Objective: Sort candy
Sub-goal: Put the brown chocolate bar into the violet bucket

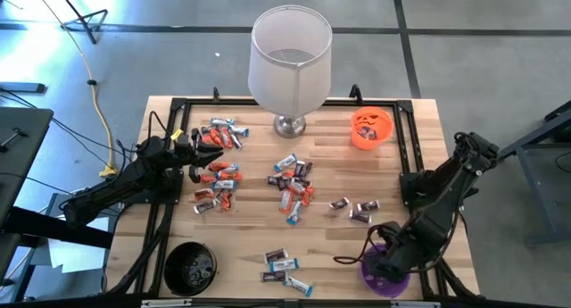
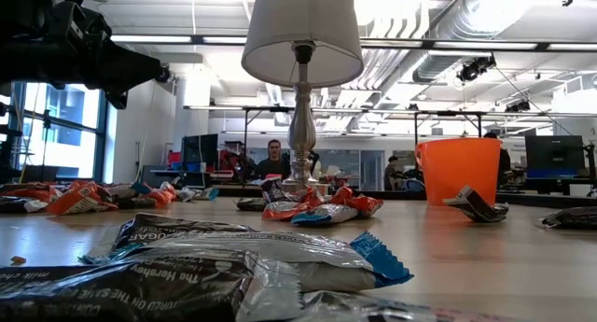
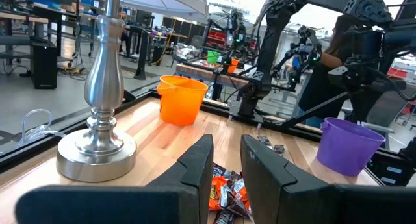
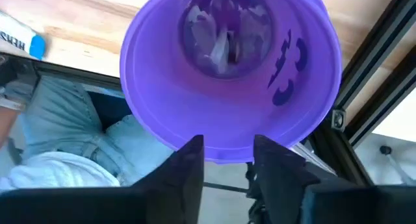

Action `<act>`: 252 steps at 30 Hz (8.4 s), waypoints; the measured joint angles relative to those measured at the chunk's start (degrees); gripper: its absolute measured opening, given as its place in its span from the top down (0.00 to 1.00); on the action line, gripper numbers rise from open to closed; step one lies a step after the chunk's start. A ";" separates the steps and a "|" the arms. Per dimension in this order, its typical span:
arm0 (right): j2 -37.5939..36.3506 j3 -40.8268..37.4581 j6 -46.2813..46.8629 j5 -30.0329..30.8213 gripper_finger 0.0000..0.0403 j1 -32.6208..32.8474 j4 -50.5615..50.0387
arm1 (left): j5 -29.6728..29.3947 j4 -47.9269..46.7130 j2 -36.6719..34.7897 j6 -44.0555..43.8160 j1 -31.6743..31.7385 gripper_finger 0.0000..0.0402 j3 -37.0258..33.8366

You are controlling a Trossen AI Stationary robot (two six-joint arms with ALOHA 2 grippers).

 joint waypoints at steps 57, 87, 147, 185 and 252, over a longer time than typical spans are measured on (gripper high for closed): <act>0.00 -31.13 -94.06 11.34 0.64 -32.99 10.33 | 0.00 -0.01 -0.01 0.00 0.01 0.84 0.01; 0.11 -34.99 -67.54 7.17 0.95 -33.85 17.15 | 0.00 0.01 0.00 0.00 0.00 0.84 0.01; 9.29 4.54 -22.80 8.09 0.67 -3.08 -0.08 | 0.00 -0.01 -0.02 0.00 0.01 0.84 0.01; 9.20 -19.02 -72.18 9.57 0.67 -29.77 0.89 | 0.00 0.01 0.00 0.00 0.01 0.84 0.01; 9.29 2.23 -54.25 2.35 0.99 -22.36 -11.92 | 0.00 -0.01 0.00 0.00 0.00 0.84 0.01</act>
